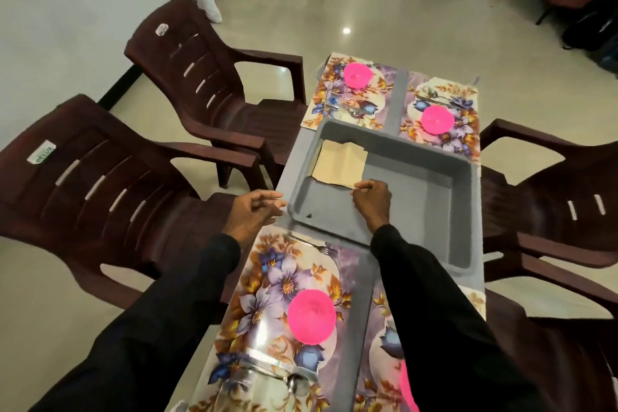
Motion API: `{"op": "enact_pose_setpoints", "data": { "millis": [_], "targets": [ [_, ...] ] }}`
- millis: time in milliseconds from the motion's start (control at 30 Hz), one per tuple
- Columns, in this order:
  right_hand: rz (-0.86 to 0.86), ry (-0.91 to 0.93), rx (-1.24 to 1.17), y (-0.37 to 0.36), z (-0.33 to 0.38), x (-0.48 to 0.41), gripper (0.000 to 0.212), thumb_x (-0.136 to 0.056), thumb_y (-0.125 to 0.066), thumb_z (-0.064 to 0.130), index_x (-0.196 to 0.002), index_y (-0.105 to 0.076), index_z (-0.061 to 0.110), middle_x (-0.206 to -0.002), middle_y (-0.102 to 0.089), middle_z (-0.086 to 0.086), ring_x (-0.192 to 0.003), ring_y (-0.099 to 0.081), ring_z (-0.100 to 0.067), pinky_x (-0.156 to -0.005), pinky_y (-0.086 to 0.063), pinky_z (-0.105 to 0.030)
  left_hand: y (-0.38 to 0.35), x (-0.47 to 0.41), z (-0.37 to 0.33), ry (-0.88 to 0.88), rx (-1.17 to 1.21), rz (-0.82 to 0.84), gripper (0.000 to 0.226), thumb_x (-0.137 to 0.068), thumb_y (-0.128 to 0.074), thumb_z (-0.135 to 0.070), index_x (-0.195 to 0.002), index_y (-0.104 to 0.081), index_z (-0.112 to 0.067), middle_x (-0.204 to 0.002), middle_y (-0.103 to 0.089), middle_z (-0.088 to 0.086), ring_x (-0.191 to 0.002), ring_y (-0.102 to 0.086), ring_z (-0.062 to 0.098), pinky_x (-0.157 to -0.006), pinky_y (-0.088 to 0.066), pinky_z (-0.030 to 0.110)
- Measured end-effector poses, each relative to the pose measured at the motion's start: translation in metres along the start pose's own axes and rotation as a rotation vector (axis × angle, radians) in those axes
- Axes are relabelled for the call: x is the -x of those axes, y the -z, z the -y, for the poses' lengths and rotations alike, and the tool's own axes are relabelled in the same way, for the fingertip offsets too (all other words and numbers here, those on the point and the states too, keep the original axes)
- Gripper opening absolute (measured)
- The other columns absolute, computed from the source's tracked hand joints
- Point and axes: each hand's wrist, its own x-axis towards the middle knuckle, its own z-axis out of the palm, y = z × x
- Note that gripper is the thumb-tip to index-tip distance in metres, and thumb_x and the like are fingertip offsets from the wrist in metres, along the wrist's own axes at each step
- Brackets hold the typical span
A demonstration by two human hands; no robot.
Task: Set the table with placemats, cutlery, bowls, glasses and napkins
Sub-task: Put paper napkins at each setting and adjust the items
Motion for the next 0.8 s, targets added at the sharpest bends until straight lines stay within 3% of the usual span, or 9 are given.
{"op": "enact_pose_setpoints", "data": {
  "millis": [100, 267, 367, 433, 633, 800],
  "targets": [
    [-0.025, -0.061, 0.013, -0.016, -0.003, -0.035, 0.006, -0.084, -0.065, 0.013, -0.089, -0.063, 0.01, -0.094, -0.066, -0.007, -0.098, -0.068, -0.035, -0.081, -0.053, -0.033, 0.0, -0.007, 0.012, 0.037, 0.011, -0.041, 0.027, -0.093, -0.071, -0.012, -0.119, -0.069, -0.006, -0.109, -0.077, 0.009, -0.104, -0.073, 0.033, -0.091, -0.06, 0.043],
    [-0.04, -0.17, 0.083, -0.043, -0.009, -0.083, 0.052, -0.09, -0.07, 0.024, -0.126, -0.05, -0.006, -0.133, -0.053, -0.025, -0.126, -0.05, -0.043, -0.102, -0.043, -0.042, 0.01, -0.003, 0.025, 0.094, 0.017, -0.127, 0.02, -0.094, -0.069, -0.003, -0.114, -0.071, -0.008, -0.106, -0.077, 0.013, -0.101, -0.073, 0.036, -0.089, -0.059, 0.045],
    [-0.037, -0.231, 0.086, -0.06, -0.001, -0.1, 0.068, -0.087, -0.075, 0.037, -0.135, -0.046, -0.003, -0.141, -0.049, -0.025, -0.132, -0.046, -0.043, -0.112, -0.038, -0.045, 0.024, 0.002, 0.029, 0.104, -0.009, -0.149, 0.021, -0.093, -0.069, -0.002, -0.112, -0.072, -0.009, -0.106, -0.078, 0.011, -0.1, -0.074, 0.032, -0.085, -0.062, 0.037],
    [-0.021, -0.257, 0.054, -0.069, 0.003, -0.109, 0.077, -0.08, -0.079, 0.047, -0.135, -0.051, 0.001, -0.14, -0.056, -0.019, -0.129, -0.052, -0.041, -0.11, -0.043, -0.046, 0.031, 0.006, 0.03, 0.102, -0.028, -0.159, 0.021, -0.093, -0.07, -0.003, -0.113, -0.072, -0.009, -0.107, -0.078, 0.009, -0.1, -0.074, 0.028, -0.083, -0.061, 0.032],
    [0.059, -0.321, -0.252, -0.088, 0.011, -0.117, 0.063, -0.067, -0.084, 0.023, -0.124, -0.063, 0.008, -0.117, -0.071, -0.009, -0.105, -0.069, -0.031, -0.091, -0.059, -0.046, 0.045, 0.015, 0.024, 0.09, -0.065, -0.19, 0.02, -0.094, -0.07, -0.005, -0.113, -0.072, -0.01, -0.108, -0.078, 0.008, -0.101, -0.074, 0.025, -0.089, -0.061, 0.036],
    [-0.05, -0.26, -0.333, -0.071, 0.033, -0.078, 0.047, -0.085, -0.073, 0.006, -0.129, -0.059, 0.0, -0.118, -0.065, -0.008, -0.103, -0.062, -0.024, -0.084, -0.052, -0.029, 0.052, 0.024, 0.012, 0.095, -0.022, -0.178, 0.021, -0.095, -0.068, -0.005, -0.115, -0.071, -0.008, -0.106, -0.078, 0.007, -0.099, -0.075, 0.024, -0.081, -0.061, 0.029]
  ]
}}
